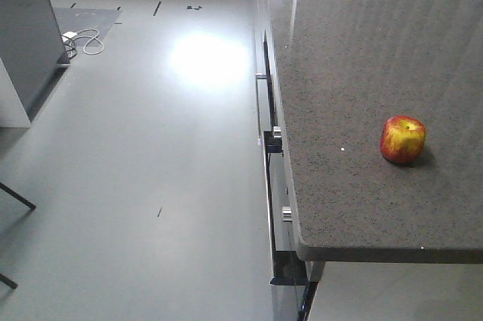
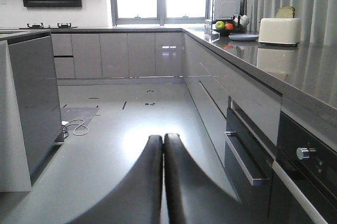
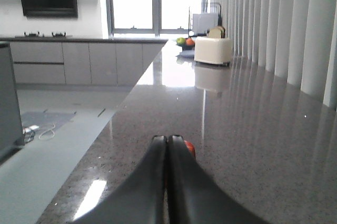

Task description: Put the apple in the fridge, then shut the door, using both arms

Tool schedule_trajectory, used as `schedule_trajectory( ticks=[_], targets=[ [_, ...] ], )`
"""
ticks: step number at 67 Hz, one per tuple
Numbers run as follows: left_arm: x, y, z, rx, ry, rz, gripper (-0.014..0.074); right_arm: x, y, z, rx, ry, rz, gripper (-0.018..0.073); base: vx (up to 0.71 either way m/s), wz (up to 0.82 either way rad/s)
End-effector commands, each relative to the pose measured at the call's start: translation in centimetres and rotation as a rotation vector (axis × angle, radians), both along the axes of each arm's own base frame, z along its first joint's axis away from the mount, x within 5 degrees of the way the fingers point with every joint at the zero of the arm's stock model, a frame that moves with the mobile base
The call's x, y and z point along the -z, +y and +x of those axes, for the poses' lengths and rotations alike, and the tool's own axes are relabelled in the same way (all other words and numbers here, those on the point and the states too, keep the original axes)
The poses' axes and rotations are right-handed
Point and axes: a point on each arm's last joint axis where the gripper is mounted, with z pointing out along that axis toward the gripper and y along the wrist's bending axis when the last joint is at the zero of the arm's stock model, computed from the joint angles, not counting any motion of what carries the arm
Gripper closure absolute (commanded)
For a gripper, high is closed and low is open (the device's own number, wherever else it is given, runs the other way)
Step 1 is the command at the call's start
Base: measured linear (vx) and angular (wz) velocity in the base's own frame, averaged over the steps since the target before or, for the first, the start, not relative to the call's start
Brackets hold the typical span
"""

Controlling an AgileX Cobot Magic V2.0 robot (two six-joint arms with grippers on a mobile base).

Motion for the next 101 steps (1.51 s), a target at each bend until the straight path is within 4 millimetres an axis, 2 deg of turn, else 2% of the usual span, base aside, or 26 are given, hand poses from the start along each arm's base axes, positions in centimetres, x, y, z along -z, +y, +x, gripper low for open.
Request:
schedule_trajectory(
  ticks=[1,14,21,27,40,46,52,78,101],
  targets=[
    [-1.3,0.0,-0.3,0.000,-0.104,-0.013,0.0603,-3.8,0.0,0.3,-0.002,0.045,0.001,0.0562,0.00,0.00],
    [-1.3,0.0,-0.3,0.000,-0.104,-0.013,0.0603,-6.8,0.1,2.2,-0.004,0.250,-0.018,0.0553,0.00,0.00],
    [-1.3,0.0,-0.3,0.000,-0.104,-0.013,0.0603,-7.6,0.1,3.8,-0.007,0.371,-0.029,0.0489,0.00,0.00],
    [-1.3,0.0,-0.3,0.000,-0.104,-0.013,0.0603,-7.8,0.2,5.3,-0.009,0.440,-0.034,0.0384,0.00,0.00],
    [-1.3,0.0,-0.3,0.000,-0.104,-0.013,0.0603,-7.4,0.3,8.5,-0.010,0.553,-0.023,0.0080,0.00,0.00],
    [-1.3,0.0,-0.3,0.000,-0.104,-0.013,0.0603,-7.1,0.3,10.1,-0.012,0.628,-0.023,-0.0020,0.00,0.00],
    [-1.3,0.0,-0.3,0.000,-0.104,-0.013,0.0603,-6.9,0.3,11.7,-0.013,0.687,-0.026,-0.0069,0.00,0.00],
    [-1.3,0.0,-0.3,0.000,-0.104,-0.013,0.0603,-6.2,0.5,19.7,-0.013,0.831,-0.030,-0.0069,0.00,0.00],
    [-1.3,0.0,-0.3,0.000,-0.104,-0.013,0.0603,-4.8,0.5,26.3,-0.010,0.928,-0.047,-0.0060,0.00,0.00]
  ],
)
